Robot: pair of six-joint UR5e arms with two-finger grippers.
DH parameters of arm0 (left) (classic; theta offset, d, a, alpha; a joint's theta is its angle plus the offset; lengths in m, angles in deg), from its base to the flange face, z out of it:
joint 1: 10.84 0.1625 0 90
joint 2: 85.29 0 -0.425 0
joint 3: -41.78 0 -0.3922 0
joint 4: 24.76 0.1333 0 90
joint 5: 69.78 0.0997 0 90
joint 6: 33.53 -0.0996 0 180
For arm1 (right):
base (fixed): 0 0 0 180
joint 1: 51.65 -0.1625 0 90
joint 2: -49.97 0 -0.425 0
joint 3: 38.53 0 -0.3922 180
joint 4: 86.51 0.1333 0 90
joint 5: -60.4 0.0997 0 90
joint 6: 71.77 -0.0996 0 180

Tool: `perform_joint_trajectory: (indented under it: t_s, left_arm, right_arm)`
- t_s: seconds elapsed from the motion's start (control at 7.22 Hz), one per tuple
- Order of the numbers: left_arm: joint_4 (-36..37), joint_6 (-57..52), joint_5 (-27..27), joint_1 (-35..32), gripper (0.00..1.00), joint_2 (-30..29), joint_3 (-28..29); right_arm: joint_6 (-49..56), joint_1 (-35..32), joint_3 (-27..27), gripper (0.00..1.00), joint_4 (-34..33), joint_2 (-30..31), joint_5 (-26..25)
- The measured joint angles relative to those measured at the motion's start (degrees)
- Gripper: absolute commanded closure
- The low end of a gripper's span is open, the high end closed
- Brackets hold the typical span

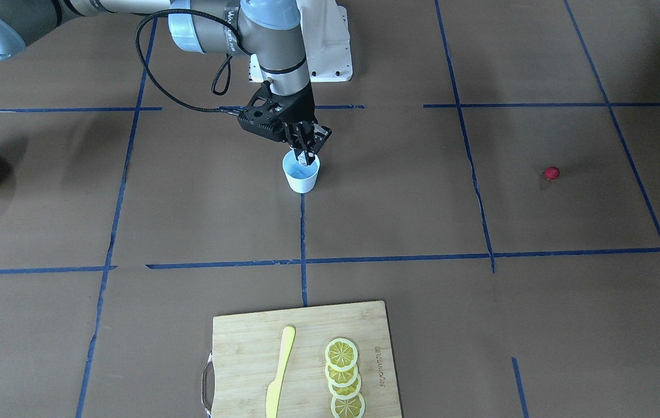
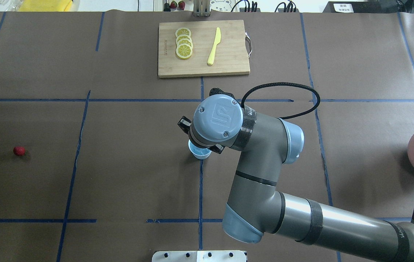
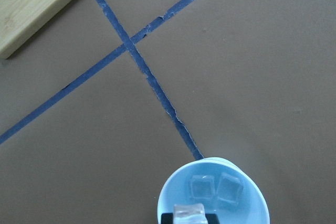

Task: Put ice and strawberries in cup
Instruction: 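Open the right gripper to drop the ice cube into the cup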

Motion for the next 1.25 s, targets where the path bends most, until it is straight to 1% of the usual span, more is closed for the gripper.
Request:
perform_joint_trajectory:
  t_s: [0.28,0.42,0.55,0.69,0.83,0.97,1.25]
  left_arm:
    - [0.0,0.0,0.0,0.0,0.00,0.0,0.0]
    - [0.0,0.0,0.0,0.1,0.00,0.0,0.1]
    - [0.0,0.0,0.0,0.1,0.00,0.0,0.1]
    - [0.0,0.0,0.0,0.1,0.00,0.0,0.1]
    - [0.0,0.0,0.0,0.1,0.00,0.0,0.1]
    - [0.0,0.0,0.0,0.1,0.00,0.0,0.1]
    - [0.0,0.0,0.0,0.1,0.00,0.0,0.1]
  right_arm:
    - [0.1,0.0,0.5,0.98,-0.4,-0.2,0.5]
    - [0.1,-0.1,0.5,0.82,-0.4,-0.2,0.8]
    - [0.1,-0.1,0.5,0.78,-0.3,-0.1,1.1]
    - [0.2,-0.1,0.5,0.64,-0.3,-0.1,1.4]
    - [0.2,-0.2,0.5,0.58,-0.3,-0.1,1.5]
    - [0.2,-0.3,0.5,0.56,-0.3,0.0,1.6]
    - [0.3,-0.4,0.5,0.55,-0.3,0.0,1.6]
